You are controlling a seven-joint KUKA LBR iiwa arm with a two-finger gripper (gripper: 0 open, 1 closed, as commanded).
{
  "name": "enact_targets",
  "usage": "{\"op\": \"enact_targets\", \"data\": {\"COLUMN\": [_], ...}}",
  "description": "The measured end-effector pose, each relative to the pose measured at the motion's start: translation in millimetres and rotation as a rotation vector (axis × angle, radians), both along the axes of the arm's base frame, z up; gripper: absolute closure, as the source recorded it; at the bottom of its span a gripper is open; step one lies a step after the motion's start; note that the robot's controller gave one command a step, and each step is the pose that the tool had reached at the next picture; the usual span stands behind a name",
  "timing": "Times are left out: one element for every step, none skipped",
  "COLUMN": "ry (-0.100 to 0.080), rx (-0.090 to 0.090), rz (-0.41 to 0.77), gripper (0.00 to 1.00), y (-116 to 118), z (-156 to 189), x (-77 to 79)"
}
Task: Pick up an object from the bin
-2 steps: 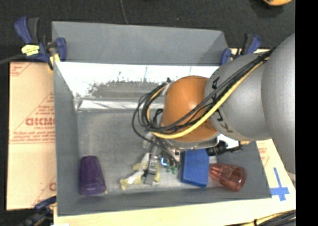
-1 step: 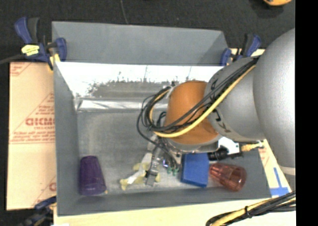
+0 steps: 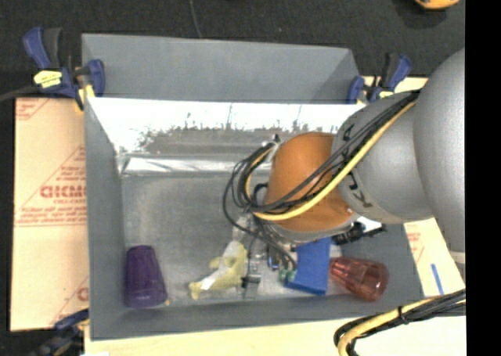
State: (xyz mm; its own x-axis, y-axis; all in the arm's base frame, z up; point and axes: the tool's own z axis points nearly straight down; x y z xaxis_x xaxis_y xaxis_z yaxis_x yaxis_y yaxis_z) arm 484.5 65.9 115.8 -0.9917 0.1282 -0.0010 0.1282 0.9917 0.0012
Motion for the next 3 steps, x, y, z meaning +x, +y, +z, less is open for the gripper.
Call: {"op": "enact_targets", "data": {"ry": [-0.004,-0.004,-0.004], "rx": [-0.002,-0.003,-0.003], "rz": [0.155,-0.01,-0.011], "gripper": [0.0,1.0,1.0], "y": [28.1,-5.0,-5.0], "z": [-36.9,-44.8,-44.8], "x": [25.6,-2.3,-2.3]}}
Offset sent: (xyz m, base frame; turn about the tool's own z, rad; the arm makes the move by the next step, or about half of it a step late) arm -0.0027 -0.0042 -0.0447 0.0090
